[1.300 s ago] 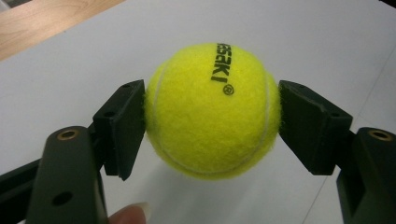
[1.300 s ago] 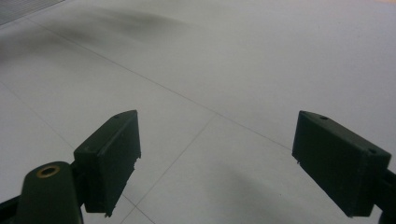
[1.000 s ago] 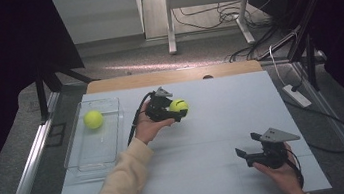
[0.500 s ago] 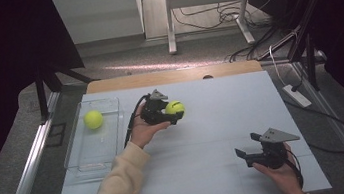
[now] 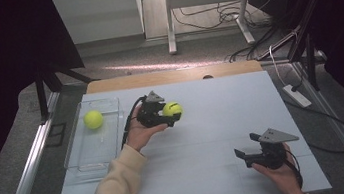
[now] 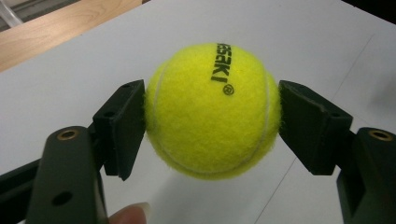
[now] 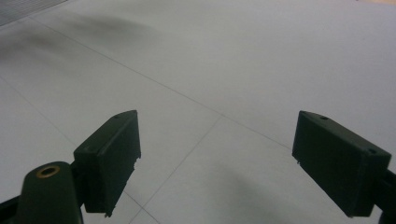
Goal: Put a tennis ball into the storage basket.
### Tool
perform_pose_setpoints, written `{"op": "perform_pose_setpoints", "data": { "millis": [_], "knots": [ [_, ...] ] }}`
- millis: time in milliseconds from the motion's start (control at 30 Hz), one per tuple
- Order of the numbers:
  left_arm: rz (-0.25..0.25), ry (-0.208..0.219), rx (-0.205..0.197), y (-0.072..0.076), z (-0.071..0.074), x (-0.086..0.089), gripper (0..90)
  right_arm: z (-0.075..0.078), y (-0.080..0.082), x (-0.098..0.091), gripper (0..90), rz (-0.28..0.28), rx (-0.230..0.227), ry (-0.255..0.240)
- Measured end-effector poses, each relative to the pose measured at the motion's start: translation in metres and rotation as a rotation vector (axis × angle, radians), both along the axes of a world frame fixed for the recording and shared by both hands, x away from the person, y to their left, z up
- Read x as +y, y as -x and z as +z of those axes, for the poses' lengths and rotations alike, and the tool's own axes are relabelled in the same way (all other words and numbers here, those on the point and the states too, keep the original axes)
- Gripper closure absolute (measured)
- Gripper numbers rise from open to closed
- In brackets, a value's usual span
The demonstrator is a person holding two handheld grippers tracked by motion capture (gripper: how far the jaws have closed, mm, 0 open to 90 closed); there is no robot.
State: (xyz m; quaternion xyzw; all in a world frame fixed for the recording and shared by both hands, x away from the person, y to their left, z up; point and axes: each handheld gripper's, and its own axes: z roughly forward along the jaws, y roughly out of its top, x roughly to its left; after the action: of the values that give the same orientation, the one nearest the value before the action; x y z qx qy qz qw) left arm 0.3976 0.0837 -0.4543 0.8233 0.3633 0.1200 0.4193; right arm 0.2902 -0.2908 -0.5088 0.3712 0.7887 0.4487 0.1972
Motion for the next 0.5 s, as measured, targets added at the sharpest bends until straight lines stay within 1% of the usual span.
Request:
{"op": "perform_pose_setpoints", "data": {
  "millis": [100,200,400,500],
  "knots": [
    [0.003,0.007,-0.001,0.0025,0.0009,0.0014,27.9,0.0001,0.0,-0.0004,14.9,-0.002,0.0,-0.001],
    [0.001,0.002,-0.004,0.0041,0.001,0.0027,27.9,-0.0002,-0.0003,-0.0004,14.9,-0.002,0.0,0.0],
    [0.005,0.006,-0.009,0.007,0.0023,0.0047,27.9,-0.0002,-0.0002,-0.0003,14.9,-0.002,0.0,0.0],
    [0.005,0.001,-0.019,0.0092,0.0037,0.0053,27.9,-0.0003,-0.0002,-0.0001,14.9,-0.001,0.001,0.001]
  ]
}}
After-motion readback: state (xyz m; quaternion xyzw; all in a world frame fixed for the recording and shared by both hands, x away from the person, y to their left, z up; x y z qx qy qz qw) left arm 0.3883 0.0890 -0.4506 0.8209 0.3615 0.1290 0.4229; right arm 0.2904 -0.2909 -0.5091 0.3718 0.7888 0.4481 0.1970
